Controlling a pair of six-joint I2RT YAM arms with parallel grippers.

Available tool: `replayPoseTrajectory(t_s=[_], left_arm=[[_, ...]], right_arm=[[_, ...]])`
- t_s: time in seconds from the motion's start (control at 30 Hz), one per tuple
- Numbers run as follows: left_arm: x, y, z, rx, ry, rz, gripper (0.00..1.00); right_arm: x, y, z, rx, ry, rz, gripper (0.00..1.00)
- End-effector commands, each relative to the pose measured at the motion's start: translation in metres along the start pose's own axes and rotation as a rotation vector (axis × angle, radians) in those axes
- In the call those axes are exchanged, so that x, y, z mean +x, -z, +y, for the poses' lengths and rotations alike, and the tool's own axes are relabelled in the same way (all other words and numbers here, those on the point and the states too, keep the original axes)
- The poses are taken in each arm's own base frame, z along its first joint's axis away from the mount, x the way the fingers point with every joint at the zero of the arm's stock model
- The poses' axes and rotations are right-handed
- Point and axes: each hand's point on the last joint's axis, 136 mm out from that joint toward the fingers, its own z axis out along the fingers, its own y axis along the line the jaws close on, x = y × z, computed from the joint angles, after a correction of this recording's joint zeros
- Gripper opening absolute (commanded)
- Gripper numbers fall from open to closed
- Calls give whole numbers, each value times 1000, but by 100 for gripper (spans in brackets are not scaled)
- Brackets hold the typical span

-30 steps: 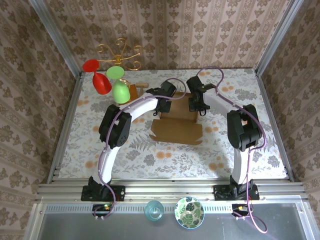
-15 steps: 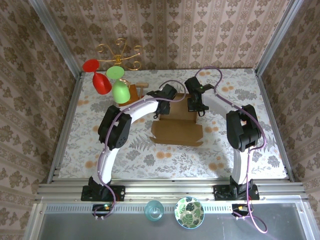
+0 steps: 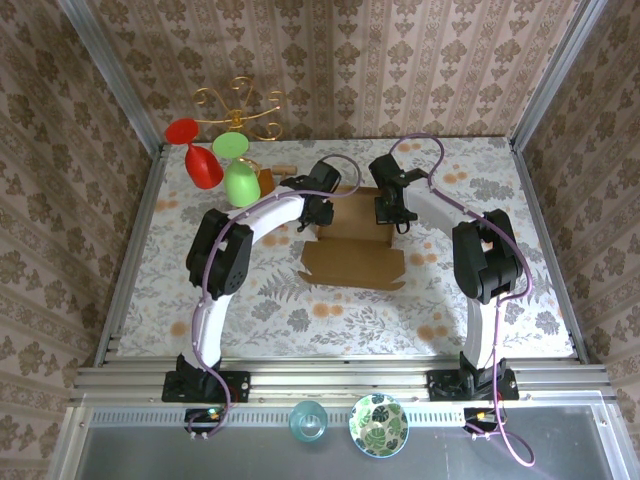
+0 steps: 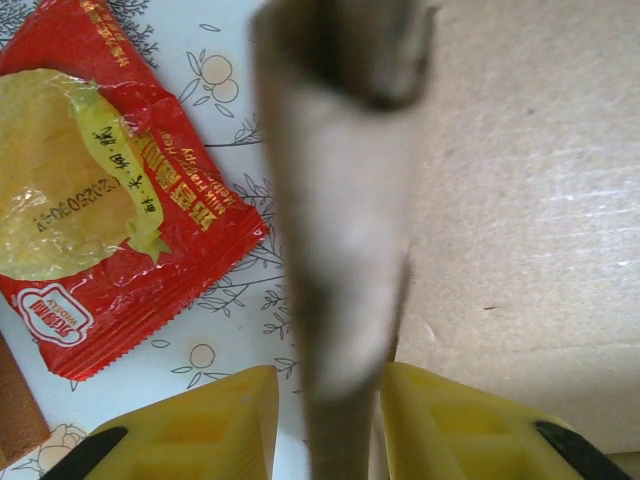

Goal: Fold the paper box

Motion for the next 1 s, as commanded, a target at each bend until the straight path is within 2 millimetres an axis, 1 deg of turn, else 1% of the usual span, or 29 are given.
replayPoseTrajectory(t_s=[0.0, 0.1, 0.27, 0.33, 0.43, 0.53, 0.67, 0.77, 0.83, 0.87, 0.97], left_arm=[[-12, 6, -3, 27, -10, -31, 35], [-23, 11, -9, 58, -18, -67, 39], [-35, 22, -22, 138, -15, -106, 39], [-34, 21, -20, 138, -4, -98, 37], [-33, 18, -12, 122, 10, -86, 34], [-32, 15, -5, 114, 16, -75, 28], [-30, 8, -1, 92, 5, -56, 25], [-31, 5, 2, 68, 7, -52, 16], [-31, 3, 5, 46, 13, -50, 7], [-30, 2, 5, 37, 10, -49, 5], [-26, -2, 3, 29, -3, -34, 3]], right_arm=[[25, -7, 0, 4, 38, 84, 0], [27, -9, 0, 5, 39, 91, 0], [25, -9, 1, 4, 41, 88, 0], [25, -9, 1, 3, 40, 88, 0], [24, -9, 1, -1, 41, 89, 0], [24, -9, 2, -4, 40, 88, 0], [25, -10, 3, -8, 40, 92, 0], [24, -10, 3, -8, 41, 91, 0], [24, -9, 3, -8, 39, 90, 0], [24, -9, 3, -8, 40, 90, 0], [24, -9, 3, -7, 39, 91, 0]])
